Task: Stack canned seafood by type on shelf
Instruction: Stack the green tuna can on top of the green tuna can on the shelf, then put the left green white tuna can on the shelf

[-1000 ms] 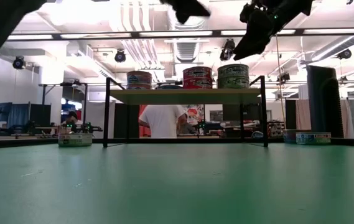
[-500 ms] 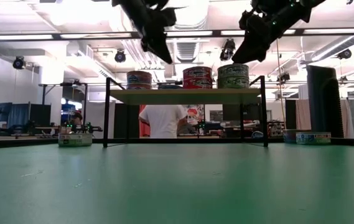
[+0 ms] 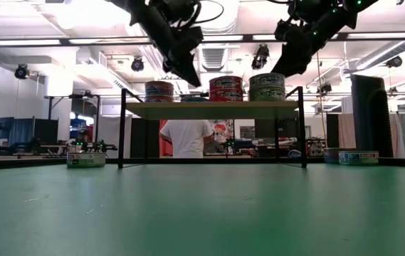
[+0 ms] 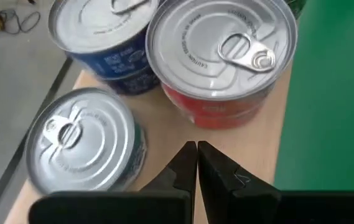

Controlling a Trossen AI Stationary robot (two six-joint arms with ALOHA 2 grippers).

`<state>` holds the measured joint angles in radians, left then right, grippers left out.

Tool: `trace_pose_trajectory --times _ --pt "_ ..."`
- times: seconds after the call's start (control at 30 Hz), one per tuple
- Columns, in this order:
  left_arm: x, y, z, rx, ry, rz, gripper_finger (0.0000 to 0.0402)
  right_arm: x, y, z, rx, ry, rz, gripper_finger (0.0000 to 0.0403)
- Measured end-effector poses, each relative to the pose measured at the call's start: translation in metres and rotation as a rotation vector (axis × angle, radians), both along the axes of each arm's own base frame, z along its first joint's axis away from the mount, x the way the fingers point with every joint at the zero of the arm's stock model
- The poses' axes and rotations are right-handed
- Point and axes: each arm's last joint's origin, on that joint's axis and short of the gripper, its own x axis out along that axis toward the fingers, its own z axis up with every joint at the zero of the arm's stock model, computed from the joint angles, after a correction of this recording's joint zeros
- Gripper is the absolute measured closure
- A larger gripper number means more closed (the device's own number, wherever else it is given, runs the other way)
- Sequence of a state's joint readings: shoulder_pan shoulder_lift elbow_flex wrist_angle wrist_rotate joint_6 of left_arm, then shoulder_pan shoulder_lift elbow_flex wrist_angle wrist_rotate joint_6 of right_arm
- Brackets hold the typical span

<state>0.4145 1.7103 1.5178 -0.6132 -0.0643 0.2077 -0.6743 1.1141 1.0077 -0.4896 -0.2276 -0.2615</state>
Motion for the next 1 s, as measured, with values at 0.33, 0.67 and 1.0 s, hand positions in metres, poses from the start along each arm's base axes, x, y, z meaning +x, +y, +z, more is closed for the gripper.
trace_pose_trajectory --times 0.33,0.67,1.0 --pt "0.010 -0.004 -0.026 0.017 -0.044 -0.021 0.0402 -0.001 -0.003 0.000 -0.052 0.036 -0.078 0.0193" --pt "0.023 -0.011 -0.031 0.051 -0.087 -0.066 0.0402 -0.002 0.014 0.033 -0.108 -0.053 -0.027 0.0176" --pt "0.002 -0.045 0.005 0.079 -0.145 -0.065 0.0402 0.004 0.069 0.051 -0.064 -0.167 0.149 0.0161"
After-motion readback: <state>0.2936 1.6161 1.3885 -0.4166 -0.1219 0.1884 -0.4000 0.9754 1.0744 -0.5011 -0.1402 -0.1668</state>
